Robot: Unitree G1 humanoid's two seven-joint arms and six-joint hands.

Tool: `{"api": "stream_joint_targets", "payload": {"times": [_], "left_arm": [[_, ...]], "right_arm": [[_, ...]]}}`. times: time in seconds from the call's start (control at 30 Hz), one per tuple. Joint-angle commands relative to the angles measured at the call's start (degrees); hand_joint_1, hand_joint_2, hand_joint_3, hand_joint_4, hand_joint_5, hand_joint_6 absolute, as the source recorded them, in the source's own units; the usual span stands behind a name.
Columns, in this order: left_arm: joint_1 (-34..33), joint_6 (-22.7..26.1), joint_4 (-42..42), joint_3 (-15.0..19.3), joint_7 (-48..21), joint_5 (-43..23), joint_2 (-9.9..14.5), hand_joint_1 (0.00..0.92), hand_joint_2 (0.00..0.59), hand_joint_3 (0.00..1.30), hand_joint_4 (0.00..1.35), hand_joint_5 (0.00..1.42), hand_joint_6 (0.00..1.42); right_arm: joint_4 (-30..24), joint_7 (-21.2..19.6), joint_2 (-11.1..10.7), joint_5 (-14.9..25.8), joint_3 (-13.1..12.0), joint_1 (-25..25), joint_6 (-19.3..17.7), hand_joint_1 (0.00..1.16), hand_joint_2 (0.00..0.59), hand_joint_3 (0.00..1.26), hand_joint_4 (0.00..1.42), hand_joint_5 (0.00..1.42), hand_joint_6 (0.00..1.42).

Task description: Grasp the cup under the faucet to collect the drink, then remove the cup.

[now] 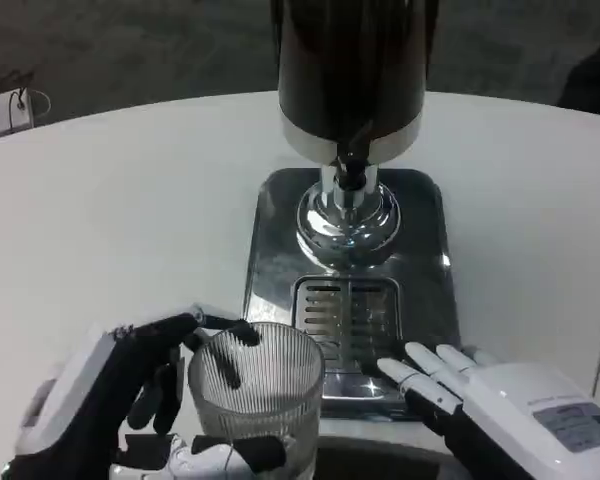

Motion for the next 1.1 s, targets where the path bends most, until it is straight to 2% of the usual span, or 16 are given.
{"api": "stream_joint_targets", "payload": {"times": [0.03,0.37,0.67,0.9,1.1], "left_arm": [[-3.0,-0.14,1.87,-0.92,2.56,2.21,-1.67,0.492,0.0,0.98,1.06,1.29,1.42],[-12.27,0.61,11.24,-3.16,7.68,8.69,-3.1,0.492,0.0,0.98,1.06,1.29,1.42],[-24.46,2.57,24.51,-6.98,15.79,15.5,-3.02,0.492,0.0,0.98,1.06,1.29,1.42],[-31.06,5.33,30.1,-9.43,19.01,17.37,-2.83,0.492,0.0,0.98,1.06,1.29,1.42],[-35.88,8.13,33.43,-11.22,21.34,18.73,-2.62,0.493,0.0,0.98,1.06,1.29,1.42]], "right_arm": [[-1.09,0.28,0.47,-0.33,-0.37,0.77,0.09,0.49,0.456,0.09,0.0,0.0,0.0],[-1.99,-0.83,1.45,0.12,-1.46,3.1,-1.07,0.49,0.456,0.09,0.0,0.0,0.0],[-1.99,-1.53,2.27,2.95,-4.58,4.76,-4.55,0.49,0.456,0.09,0.0,0.0,0.0],[-1.99,-1.54,3.25,5.07,-6.89,6.55,-7.51,0.49,0.456,0.09,0.0,0.0,0.0],[-1.99,-1.26,4.12,5.79,-7.63,7.4,-9.11,0.49,0.456,0.09,0.0,0.0,0.0]]}}
